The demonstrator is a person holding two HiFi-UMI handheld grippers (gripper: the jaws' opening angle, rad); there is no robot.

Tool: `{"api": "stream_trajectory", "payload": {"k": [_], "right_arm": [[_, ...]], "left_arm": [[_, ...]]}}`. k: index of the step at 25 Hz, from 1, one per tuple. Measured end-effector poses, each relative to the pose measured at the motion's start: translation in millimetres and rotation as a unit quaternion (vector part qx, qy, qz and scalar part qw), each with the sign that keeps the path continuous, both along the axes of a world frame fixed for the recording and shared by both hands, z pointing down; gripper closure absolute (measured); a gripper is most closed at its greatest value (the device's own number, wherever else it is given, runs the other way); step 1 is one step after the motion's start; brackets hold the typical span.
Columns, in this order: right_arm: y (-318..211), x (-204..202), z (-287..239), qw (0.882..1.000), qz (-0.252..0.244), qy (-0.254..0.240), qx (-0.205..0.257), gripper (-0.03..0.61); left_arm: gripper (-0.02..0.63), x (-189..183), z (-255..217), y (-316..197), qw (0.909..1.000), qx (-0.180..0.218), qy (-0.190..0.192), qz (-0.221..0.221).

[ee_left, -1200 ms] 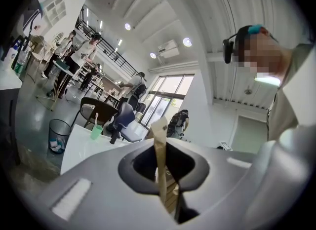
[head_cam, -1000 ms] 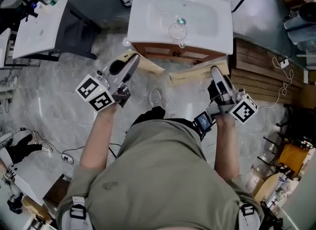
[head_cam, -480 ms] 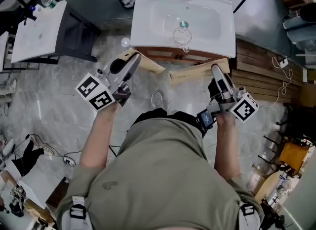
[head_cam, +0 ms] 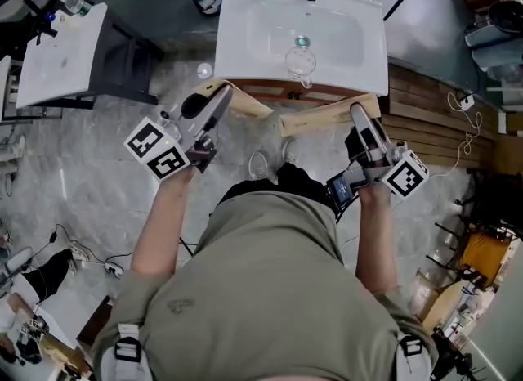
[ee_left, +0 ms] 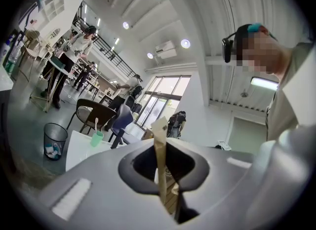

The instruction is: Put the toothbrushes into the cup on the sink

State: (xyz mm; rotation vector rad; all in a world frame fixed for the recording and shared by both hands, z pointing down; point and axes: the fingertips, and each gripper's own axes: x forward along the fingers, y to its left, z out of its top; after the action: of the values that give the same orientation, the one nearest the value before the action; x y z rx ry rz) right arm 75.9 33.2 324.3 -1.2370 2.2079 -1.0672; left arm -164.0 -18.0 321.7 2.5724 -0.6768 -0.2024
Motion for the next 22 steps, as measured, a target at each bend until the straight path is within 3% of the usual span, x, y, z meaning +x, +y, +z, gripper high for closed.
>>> {"api": "stream_trajectory", "payload": {"k": [14,22], "right_arm": [[-15,3,8,1.000,-0.025,-0.008,-0.001,0.518],[-51,22,22,0.999,-0.042,-0.017,-0.011,0.518]], "left_arm": [[0.600,0,3,-3,0.9997,0.000,-0.017,-0.019],[0.600,20,14,-32,0.9989,-0.012,-0.028,-0.035]]}}
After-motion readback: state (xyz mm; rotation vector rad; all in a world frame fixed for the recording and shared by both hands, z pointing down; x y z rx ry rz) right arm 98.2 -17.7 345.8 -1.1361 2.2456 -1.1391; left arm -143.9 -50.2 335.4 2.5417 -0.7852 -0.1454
